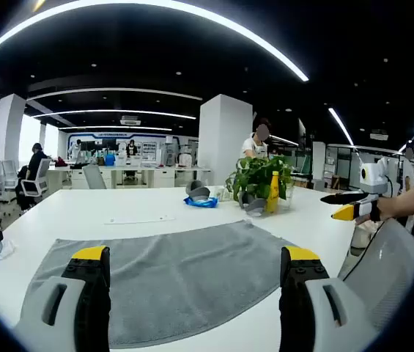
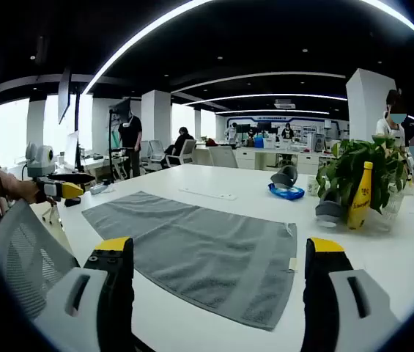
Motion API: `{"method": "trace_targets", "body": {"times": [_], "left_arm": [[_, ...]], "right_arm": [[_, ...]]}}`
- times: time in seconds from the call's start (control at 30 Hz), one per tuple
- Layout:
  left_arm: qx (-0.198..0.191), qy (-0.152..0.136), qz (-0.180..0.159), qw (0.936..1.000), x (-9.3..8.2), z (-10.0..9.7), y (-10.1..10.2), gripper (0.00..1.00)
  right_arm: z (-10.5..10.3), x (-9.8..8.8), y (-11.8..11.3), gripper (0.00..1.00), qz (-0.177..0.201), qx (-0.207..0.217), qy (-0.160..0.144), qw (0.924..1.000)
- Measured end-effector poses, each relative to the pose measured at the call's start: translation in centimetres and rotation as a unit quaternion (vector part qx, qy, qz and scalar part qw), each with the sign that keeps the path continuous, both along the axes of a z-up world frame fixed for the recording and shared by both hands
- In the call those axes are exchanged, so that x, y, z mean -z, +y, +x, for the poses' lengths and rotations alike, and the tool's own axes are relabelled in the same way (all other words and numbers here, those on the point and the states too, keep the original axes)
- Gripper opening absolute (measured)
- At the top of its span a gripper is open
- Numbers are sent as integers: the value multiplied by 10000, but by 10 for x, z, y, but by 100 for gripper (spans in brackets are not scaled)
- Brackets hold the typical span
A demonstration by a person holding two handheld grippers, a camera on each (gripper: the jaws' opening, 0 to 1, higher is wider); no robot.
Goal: Fold the towel on the table until its edges align and the towel forms a compact rectangular stack.
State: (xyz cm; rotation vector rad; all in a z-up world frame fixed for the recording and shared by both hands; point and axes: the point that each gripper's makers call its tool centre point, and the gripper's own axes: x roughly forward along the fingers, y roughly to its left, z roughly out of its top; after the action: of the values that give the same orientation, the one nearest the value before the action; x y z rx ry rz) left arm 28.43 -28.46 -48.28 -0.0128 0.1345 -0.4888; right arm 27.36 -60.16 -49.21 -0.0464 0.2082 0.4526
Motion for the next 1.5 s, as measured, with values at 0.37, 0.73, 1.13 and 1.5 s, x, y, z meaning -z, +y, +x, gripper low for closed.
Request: {"method": "trace_targets", "body": {"times": [0.37, 0.73, 1.13, 1.5], "left_arm": [[-129, -31, -145, 9998, -2, 2, 7, 99], [-48, -18, -220, 9997, -2, 0, 3, 99], [-156, -83, -373, 9991, -6, 0, 8, 99], [-328, -55, -405, 9986, -6, 3, 14, 99]], "right_arm": [[1, 1, 1, 98, -4, -18, 4, 10000], [0, -1, 3, 98, -65, -21, -54, 10000], [-5, -2, 11, 97, -176, -53, -24, 9998], [-3, -9, 5, 96, -103, 175, -68, 9998]]}}
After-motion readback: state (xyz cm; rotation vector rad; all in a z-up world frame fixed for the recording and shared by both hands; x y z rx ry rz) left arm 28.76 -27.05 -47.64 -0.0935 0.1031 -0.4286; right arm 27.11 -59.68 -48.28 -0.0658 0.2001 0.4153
